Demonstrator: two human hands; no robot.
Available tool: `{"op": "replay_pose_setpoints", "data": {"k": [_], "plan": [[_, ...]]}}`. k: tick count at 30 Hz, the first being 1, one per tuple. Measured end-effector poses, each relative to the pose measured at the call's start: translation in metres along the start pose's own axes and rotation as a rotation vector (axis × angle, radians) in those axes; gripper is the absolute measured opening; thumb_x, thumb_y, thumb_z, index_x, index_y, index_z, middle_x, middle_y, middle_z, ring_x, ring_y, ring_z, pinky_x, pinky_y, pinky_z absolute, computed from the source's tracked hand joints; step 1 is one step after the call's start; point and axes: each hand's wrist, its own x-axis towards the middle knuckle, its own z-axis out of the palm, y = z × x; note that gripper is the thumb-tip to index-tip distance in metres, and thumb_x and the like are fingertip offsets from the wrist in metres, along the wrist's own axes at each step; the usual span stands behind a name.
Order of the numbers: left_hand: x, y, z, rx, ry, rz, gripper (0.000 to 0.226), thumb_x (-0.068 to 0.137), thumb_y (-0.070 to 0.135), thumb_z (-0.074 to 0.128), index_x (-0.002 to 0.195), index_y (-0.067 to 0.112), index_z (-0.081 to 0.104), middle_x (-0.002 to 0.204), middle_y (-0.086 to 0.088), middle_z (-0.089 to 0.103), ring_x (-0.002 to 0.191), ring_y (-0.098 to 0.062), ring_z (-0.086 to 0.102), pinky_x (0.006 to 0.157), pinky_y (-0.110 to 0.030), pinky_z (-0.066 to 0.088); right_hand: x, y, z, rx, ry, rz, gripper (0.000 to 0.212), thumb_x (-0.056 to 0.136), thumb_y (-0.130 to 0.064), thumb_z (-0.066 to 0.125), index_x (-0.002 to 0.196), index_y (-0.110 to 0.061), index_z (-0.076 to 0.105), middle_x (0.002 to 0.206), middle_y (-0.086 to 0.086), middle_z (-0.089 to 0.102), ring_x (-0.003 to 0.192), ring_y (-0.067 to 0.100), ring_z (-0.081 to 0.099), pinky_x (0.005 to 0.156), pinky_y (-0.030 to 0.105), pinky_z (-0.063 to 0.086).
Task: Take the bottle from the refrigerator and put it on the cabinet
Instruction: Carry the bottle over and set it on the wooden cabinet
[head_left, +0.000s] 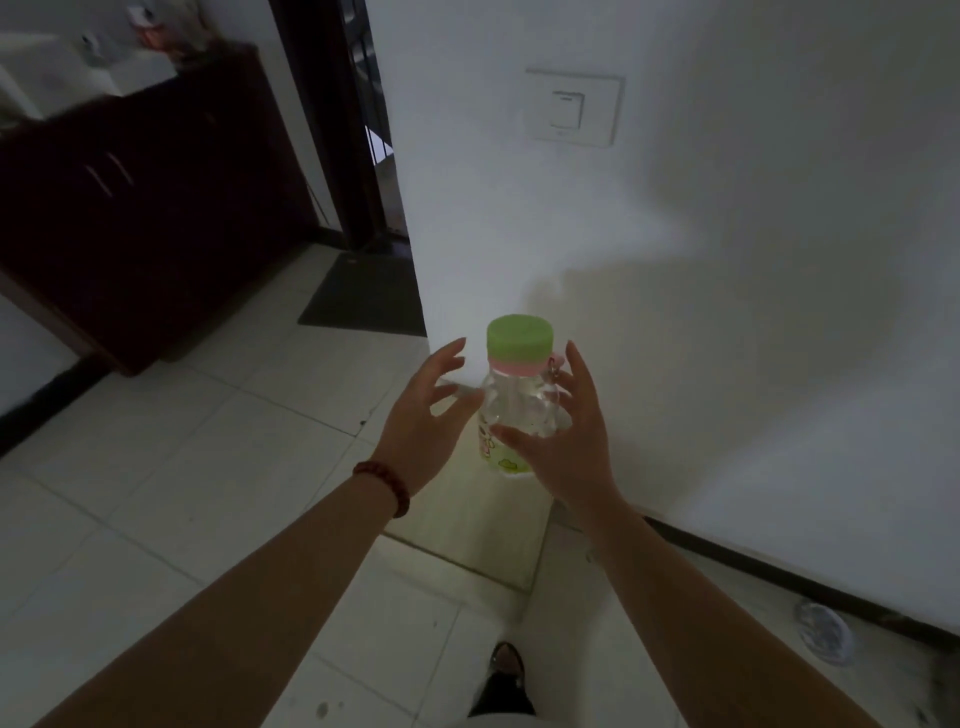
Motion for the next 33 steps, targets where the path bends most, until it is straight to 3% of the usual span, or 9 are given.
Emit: {"op": "replay_pose_setpoints", "data": {"k": [3,9,15,21,25,30,33], "plan": [[0.041,-0.010,-0.012,-0.026,-0.008,-0.041,0.049,0.088,0.021,0.055,0.133,0.030,0.038,0.133,0.002,0.045,0.115,-0.017,0.050,0.095,-0.033,0.045,0.041,0.004,0.019,-0.017,-0.020,-0.011,0.108,0.063,-0.013,0.085,0.147,-0.018,0.017,0.140,0.007,0.048,0.118,0.012,0.051,0.085,0.006,0.039],[0.102,-0.040,-0.028,-0.048,-0.026,-0.080,0.047,0.089,0.024,0.054,0.132,0.033,0.038,0.125,0.008,0.046,0.113,-0.017,0.051,0.090,-0.028,0.045,0.094,0.013,0.052,-0.049,-0.014,0.009,0.108,0.063,-0.013,0.085,0.146,-0.019,0.017,0.140,0.009,0.048,0.118,0.013,0.051,0.095,0.028,0.044],[0.165,-0.069,-0.046,-0.066,-0.139,-0.087,0.045,0.089,0.025,0.055,0.128,0.038,0.038,0.124,0.010,0.047,0.114,-0.017,0.050,0.090,-0.030,0.044,0.136,0.025,0.090,-0.105,0.082,0.060,0.113,0.059,-0.016,0.088,0.147,-0.021,0.017,0.138,0.010,0.050,0.116,0.015,0.053,0.093,0.029,0.046],[0.217,-0.094,-0.074,-0.084,-0.317,-0.083,0.048,0.088,0.025,0.057,0.132,0.033,0.041,0.128,0.006,0.049,0.115,-0.016,0.050,0.092,-0.027,0.042,0.164,0.031,0.129,-0.098,0.248,0.131,0.117,0.055,-0.021,0.090,0.147,-0.026,0.017,0.136,0.004,0.050,0.114,0.011,0.052,0.088,0.019,0.044],[0.242,-0.116,-0.087,-0.090,-0.421,-0.089,0.048,0.088,0.025,0.057,0.133,0.033,0.041,0.129,0.005,0.049,0.115,-0.016,0.050,0.091,-0.026,0.042,0.176,0.045,0.154,-0.112,0.335,0.165,0.117,0.055,-0.020,0.090,0.147,-0.024,0.017,0.131,-0.003,0.050,0.113,0.010,0.051,0.082,0.001,0.040],[0.253,-0.144,-0.090,-0.133,-0.493,-0.110,0.054,0.078,0.036,0.057,0.129,0.035,0.042,0.126,0.008,0.051,0.113,-0.010,0.051,0.090,-0.022,0.043,0.179,0.069,0.176,-0.097,0.418,0.227,0.115,0.057,-0.016,0.088,0.148,-0.021,0.018,0.138,0.005,0.048,0.114,0.011,0.050,0.088,0.022,0.046],[0.257,-0.163,-0.083,-0.133,-0.522,-0.122,0.054,0.076,0.037,0.057,0.128,0.036,0.042,0.123,0.011,0.051,0.111,-0.003,0.051,0.084,-0.017,0.042,0.181,0.092,0.184,-0.132,0.450,0.262,0.117,0.055,-0.018,0.089,0.148,-0.022,0.018,0.137,0.003,0.049,0.115,0.009,0.049,0.085,0.016,0.043]]}}
